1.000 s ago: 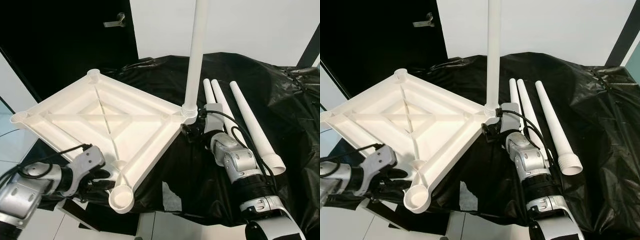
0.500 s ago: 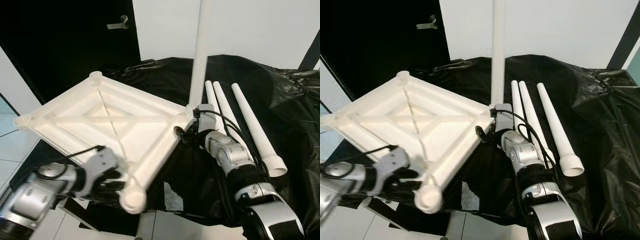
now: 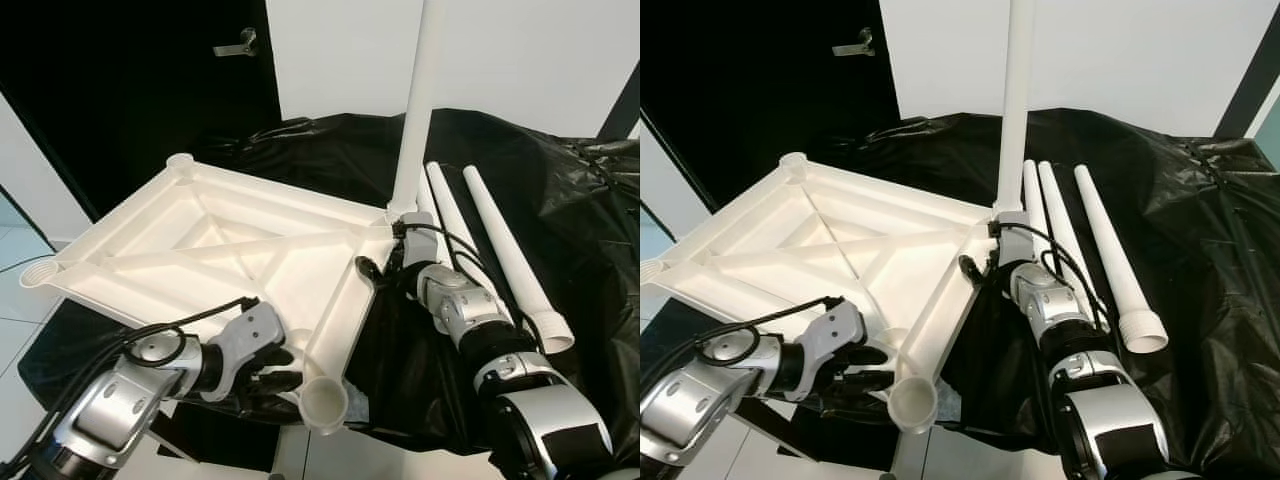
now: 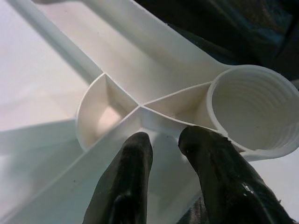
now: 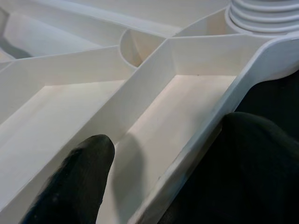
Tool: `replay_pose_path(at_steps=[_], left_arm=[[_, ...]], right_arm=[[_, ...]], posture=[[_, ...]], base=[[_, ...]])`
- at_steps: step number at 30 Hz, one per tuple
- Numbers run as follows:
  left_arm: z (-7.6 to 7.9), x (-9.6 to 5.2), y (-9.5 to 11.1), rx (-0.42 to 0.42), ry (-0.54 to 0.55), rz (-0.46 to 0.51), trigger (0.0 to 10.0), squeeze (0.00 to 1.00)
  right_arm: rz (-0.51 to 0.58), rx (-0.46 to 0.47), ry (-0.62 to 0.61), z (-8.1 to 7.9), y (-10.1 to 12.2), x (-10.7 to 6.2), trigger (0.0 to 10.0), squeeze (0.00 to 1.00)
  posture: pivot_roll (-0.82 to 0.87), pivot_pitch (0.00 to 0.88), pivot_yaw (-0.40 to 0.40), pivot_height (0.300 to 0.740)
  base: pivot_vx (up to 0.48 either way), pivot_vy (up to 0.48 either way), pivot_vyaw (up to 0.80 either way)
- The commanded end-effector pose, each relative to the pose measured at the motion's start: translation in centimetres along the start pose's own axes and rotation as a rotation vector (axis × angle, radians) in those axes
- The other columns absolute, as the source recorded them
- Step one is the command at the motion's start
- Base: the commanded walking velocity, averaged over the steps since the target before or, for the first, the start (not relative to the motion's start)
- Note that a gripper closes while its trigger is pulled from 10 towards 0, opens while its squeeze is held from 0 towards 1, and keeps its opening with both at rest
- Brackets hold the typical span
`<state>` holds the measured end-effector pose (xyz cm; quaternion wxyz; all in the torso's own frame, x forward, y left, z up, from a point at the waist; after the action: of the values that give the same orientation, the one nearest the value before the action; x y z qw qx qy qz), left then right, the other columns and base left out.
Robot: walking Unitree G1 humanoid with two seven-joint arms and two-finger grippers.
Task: Building children table
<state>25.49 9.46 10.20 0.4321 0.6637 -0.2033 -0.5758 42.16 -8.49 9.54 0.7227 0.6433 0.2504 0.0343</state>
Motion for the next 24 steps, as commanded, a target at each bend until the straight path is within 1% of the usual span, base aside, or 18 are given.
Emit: replay_pose_path(at_steps=[1,2,3,4,7,10,12,14,17,18,19,20,21,22,24], left_arm=[[-2.2,-1.8,0.9,0.049,0.086,0.021,10.0,0.00],[-2.2,-1.8,0.9,0.049,0.086,0.021,10.0,0.00],[-2.7,-2.7,1.1,0.052,0.101,0.024,10.0,0.00],[-2.7,-2.7,1.1,0.052,0.101,0.024,10.0,0.00],[-3.9,-4.7,2.0,0.052,0.133,0.064,10.0,0.00],[-4.0,-5.0,2.1,0.049,0.136,0.073,10.0,0.00],[-4.4,-5.7,1.9,0.052,0.142,0.064,10.0,0.00],[-4.0,-6.0,1.1,0.048,0.113,0.028,10.0,0.00],[-3.7,-6.0,0.8,0.046,0.100,0.015,10.0,0.00],[-3.1,-6.0,0.4,0.040,0.069,0.001,10.0,0.47],[-2.5,-5.9,0.0,0.032,0.036,-0.013,10.0,0.85],[-2.5,-5.9,0.0,0.032,0.036,-0.013,10.0,0.85],[-2.0,-5.9,-0.3,0.026,0.010,-0.023,10.0,1.00],[-2.0,-5.9,-0.3,0.026,0.010,-0.023,10.0,1.00],[-1.0,-5.8,-0.8,0.015,-0.038,-0.040,10.0,1.00]], right_arm=[[0.038,-0.026,0.020,-0.4,1.2,0.1,10.0,0.00],[0.038,-0.026,0.020,-0.4,1.2,0.1,10.0,0.00],[0.048,-0.037,0.017,-0.2,1.5,-0.1,10.0,0.00],[0.048,-0.037,0.017,-0.2,1.5,-0.1,10.0,0.00],[0.069,-0.076,0.013,0.1,1.9,-0.8,10.0,0.00],[0.072,-0.081,0.011,0.2,2.0,-1.0,10.0,0.00],[0.098,-0.095,-0.004,0.6,2.2,-2.0,10.0,0.00],[0.148,-0.114,-0.009,0.7,2.7,-3.2,10.0,0.00],[0.163,-0.107,-0.009,0.7,2.7,-3.6,10.0,0.00],[0.195,-0.113,-0.017,0.8,3.0,-4.3,10.0,0.00],[0.223,-0.110,-0.027,0.9,3.2,-5.0,10.0,0.00],[0.223,-0.110,-0.027,0.9,3.2,-5.0,10.0,0.00],[0.249,-0.108,-0.036,1.0,3.4,-5.6,10.0,0.00],[0.249,-0.108,-0.036,1.0,3.4,-5.6,10.0,0.00],[0.266,-0.103,-0.058,1.2,3.4,-6.7,10.0,0.00]], posture=[[0.12,0.000,0.037,0.740],[0.12,0.000,0.037,0.740],[0.13,0.000,0.034,0.740],[0.13,0.000,0.034,0.740],[0.12,0.000,0.033,0.740],[0.12,0.000,0.033,0.740],[0.12,0.000,0.029,0.740],[0.11,0.000,0.027,0.740],[0.11,0.000,0.027,0.740],[0.11,0.000,0.026,0.740],[0.10,0.000,0.025,0.740],[0.10,0.000,0.025,0.740],[0.10,0.000,0.025,0.740],[0.10,0.000,0.025,0.740],[0.09,0.000,0.024,0.740]], base=[[0.000,0.000,0.00],[0.000,0.000,0.00],[0.000,0.000,0.00],[0.000,0.000,0.00],[0.000,0.000,0.00],[0.000,0.000,0.00],[0.000,0.000,0.00],[0.000,0.000,0.00],[0.000,0.000,0.00],[0.000,0.000,0.00],[0.000,0.000,0.00],[0.000,0.000,0.00],[0.000,0.000,0.00],[0.000,0.000,0.00],[0.000,0.000,0.00]])
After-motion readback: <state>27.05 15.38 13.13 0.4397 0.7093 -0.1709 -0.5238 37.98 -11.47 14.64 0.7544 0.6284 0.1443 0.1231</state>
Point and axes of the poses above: a point about 5 cm out from each wrist's last joint towards the gripper, its own x axis pointing out of the wrist towards the gripper, its own y axis along the axis of the wrist's last joint, z = x × y, the point moved 6 cm from there along x, pointing out of the wrist towards the gripper, and after that the axes turned 6 degrees about -x, right-handed, at the moved point
